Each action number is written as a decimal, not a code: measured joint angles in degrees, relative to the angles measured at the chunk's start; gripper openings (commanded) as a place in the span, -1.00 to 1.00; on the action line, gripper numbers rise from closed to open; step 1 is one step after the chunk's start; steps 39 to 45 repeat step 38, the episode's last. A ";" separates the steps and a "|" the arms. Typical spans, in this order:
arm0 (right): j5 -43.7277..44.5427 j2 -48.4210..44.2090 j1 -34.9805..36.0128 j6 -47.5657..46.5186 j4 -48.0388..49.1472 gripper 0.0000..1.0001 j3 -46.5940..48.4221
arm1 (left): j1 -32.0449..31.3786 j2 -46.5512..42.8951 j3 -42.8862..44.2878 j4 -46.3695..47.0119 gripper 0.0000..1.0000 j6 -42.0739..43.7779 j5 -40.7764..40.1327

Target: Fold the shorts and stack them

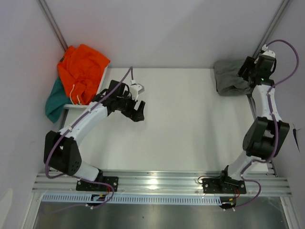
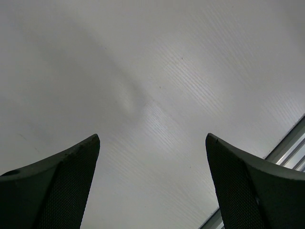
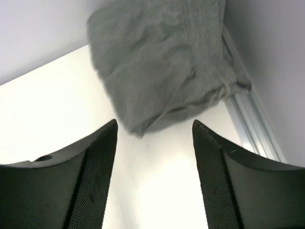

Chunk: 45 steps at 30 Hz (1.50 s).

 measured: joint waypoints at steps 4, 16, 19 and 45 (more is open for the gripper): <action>-2.67 -14.27 0.85 1.64 5.01 0.69 -12.63 | 2.16 -6.12 -0.79 1.70 0.86 -0.24 -0.37; -10.54 -50.62 9.31 6.69 20.94 0.89 -51.32 | 8.52 -42.62 -22.49 20.35 0.82 -1.49 -7.43; -9.62 -56.68 11.52 7.96 23.26 0.90 -60.02 | 9.49 -49.33 -30.32 26.10 0.82 -1.42 -9.81; -4.37 -66.99 14.25 10.80 27.04 0.90 -70.29 | 10.34 -61.16 -57.42 48.83 0.99 -6.43 -23.80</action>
